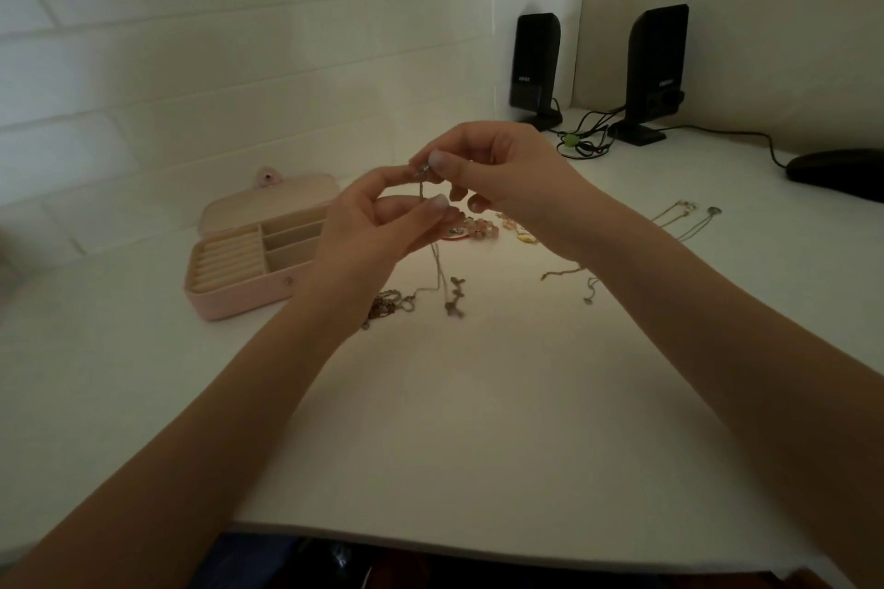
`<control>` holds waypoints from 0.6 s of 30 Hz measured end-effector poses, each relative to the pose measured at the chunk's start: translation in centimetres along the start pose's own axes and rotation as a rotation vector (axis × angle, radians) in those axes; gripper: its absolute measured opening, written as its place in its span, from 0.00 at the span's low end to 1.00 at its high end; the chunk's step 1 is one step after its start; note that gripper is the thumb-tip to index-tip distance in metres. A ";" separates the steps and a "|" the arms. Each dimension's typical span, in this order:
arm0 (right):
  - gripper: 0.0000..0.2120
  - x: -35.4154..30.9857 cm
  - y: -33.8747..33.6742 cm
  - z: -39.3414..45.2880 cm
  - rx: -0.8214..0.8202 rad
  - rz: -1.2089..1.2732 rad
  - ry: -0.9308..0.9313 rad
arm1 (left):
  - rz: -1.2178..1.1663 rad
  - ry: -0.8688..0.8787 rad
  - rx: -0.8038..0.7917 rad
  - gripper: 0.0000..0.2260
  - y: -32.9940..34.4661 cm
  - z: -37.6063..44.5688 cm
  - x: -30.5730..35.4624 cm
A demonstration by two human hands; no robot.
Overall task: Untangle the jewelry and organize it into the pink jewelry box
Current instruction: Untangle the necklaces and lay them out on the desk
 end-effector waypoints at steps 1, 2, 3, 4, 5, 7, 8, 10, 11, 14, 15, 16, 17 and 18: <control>0.05 0.0 -0.2 0.0 0.013 0.013 0.003 | 0.006 -0.012 0.014 0.15 -0.2 0.0 -0.2; 0.06 0.0 -0.5 0.0 0.037 0.040 0.007 | 0.013 -0.027 0.023 0.13 -0.4 0.0 -0.4; 0.06 0.1 -0.9 0.0 0.070 0.075 0.014 | 0.016 -0.043 0.028 0.13 -0.7 0.1 -0.6; 0.06 0.2 -1.3 0.0 0.105 0.112 0.026 | 0.020 -0.057 0.032 0.12 -0.9 0.1 -0.8; 0.07 0.3 -1.8 0.0 0.135 0.145 0.040 | 0.019 -0.067 0.031 0.11 -1.0 0.1 -0.9; 0.08 0.8 -2.4 0.0 0.173 0.178 0.073 | 0.022 -0.075 0.025 0.07 -1.1 0.1 -1.0; 0.08 1.0 -2.5 0.0 0.183 0.178 0.087 | 0.029 -0.075 0.021 0.06 -1.2 0.1 -1.1; 0.08 1.5 -2.7 -0.1 0.214 0.153 0.110 | 0.052 -0.082 0.013 0.08 -1.1 0.1 -1.2; 0.08 1.8 -2.8 -0.2 0.241 0.139 0.121 | 0.071 -0.089 0.012 0.09 -1.0 0.0 -1.2; 0.08 2.5 -3.6 -0.2 0.342 0.144 0.150 | 0.117 -0.122 -0.010 0.09 -0.6 -0.2 -1.6; 0.08 2.5 -3.8 -0.2 0.354 0.140 0.149 | 0.116 -0.136 -0.018 0.09 -0.4 -0.3 -1.7; 0.08 2.4 -3.9 -0.3 0.352 0.140 0.141 | 0.108 -0.148 -0.023 0.09 -0.2 -0.4 -1.7; 0.08 2.4 -3.9 -0.3 0.346 0.155 0.135 | 0.095 -0.160 -0.028 0.10 0.0 -0.5 -1.7; 0.08 2.3 -4.0 -0.4 0.343 0.197 0.137 | 0.077 -0.175 -0.032 0.10 0.2 -0.6 -1.7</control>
Point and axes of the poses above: each hand's wrist, its own z-axis towards the middle knuckle, its own y-axis out of the palm, x = y × z, the point moved 8 cm from there along z, towards the middle knuckle, and after that the axes turned 11 degrees about -z, right-handed, at the moved point
